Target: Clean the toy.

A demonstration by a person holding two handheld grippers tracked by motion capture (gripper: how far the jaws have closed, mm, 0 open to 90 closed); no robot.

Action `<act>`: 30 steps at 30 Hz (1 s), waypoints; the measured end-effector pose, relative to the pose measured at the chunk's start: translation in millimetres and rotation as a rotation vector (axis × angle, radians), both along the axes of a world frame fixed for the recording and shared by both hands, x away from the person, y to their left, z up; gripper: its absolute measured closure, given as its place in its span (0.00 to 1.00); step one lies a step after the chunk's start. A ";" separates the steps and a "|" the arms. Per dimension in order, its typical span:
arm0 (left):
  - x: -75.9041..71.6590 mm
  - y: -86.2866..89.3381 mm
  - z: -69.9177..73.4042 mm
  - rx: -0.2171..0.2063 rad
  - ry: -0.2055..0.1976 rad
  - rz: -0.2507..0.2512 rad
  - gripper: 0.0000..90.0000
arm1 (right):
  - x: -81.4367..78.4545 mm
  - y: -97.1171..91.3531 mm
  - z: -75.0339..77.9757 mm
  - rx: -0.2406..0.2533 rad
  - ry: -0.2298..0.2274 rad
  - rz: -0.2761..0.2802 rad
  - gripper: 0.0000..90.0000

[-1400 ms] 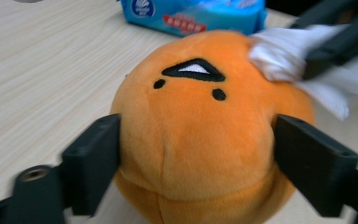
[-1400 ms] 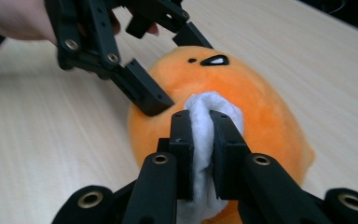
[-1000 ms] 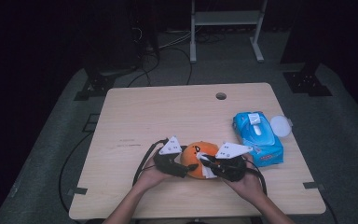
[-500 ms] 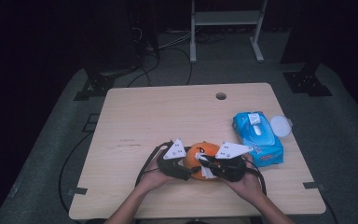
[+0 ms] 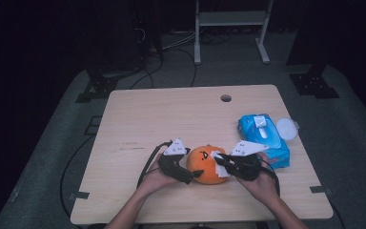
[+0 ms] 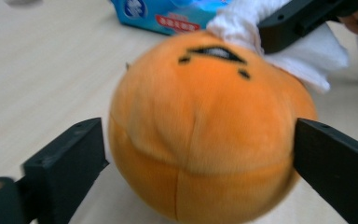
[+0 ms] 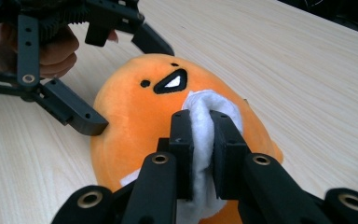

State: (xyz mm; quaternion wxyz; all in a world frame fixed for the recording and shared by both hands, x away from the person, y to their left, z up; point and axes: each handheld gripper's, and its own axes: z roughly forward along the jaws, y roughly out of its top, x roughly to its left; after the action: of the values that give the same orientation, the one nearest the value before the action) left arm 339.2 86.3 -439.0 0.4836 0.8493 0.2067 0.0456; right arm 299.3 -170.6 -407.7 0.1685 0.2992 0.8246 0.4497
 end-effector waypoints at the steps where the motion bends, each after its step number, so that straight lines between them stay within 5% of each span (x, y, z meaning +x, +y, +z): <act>1: 0.0 0.0 0.0 0.000 0.000 0.000 0.14 | 0.0 0.0 0.0 0.000 0.000 0.000 0.88; 4: -2.5 0.4 0.9 -0.008 -0.027 -0.012 0.21 | -1.6 -1.6 0.2 -0.010 -0.006 -0.005 0.88; 8: -11.3 -8.3 6.4 0.019 -0.105 -0.030 0.26 | -6.7 3.6 5.3 0.036 -0.010 0.032 0.88; 9: -19.5 -17.1 9.2 0.063 -0.173 -0.051 0.27 | -12.3 14.3 9.1 0.063 -0.016 0.096 0.88; 12: -25.1 -22.3 10.3 0.109 -0.228 -0.059 0.27 | -15.9 22.7 10.7 0.033 -0.041 0.110 0.88; 17: -20.0 -16.1 6.3 0.075 -0.192 -0.051 0.27 | -8.7 9.4 9.3 0.000 -0.069 0.030 0.88; 19: -18.3 -15.1 6.2 0.060 -0.177 -0.045 0.26 | -5.1 -2.6 7.9 0.024 -0.042 0.016 0.88; 21: -19.0 -17.0 6.6 0.057 -0.185 -0.043 0.26 | -5.9 -2.8 7.9 0.030 -0.037 0.021 0.88; 23: -21.3 -20.5 8.3 0.064 -0.201 -0.042 0.26 | -11.7 6.7 9.9 0.057 -0.015 0.088 0.88; 25: -28.8 -26.8 9.0 0.118 -0.266 -0.066 0.26 | -15.5 19.3 10.5 0.038 -0.032 0.129 0.88; 30: -28.2 -23.5 6.8 0.122 -0.273 -0.070 0.26 | -12.5 18.9 11.7 0.029 -0.047 0.104 0.88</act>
State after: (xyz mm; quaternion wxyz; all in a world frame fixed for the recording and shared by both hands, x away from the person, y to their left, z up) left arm 311.0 62.7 -432.2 0.4558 0.8698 0.1061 0.1562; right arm 286.8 -151.7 -396.0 0.1601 0.2478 0.8282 0.4765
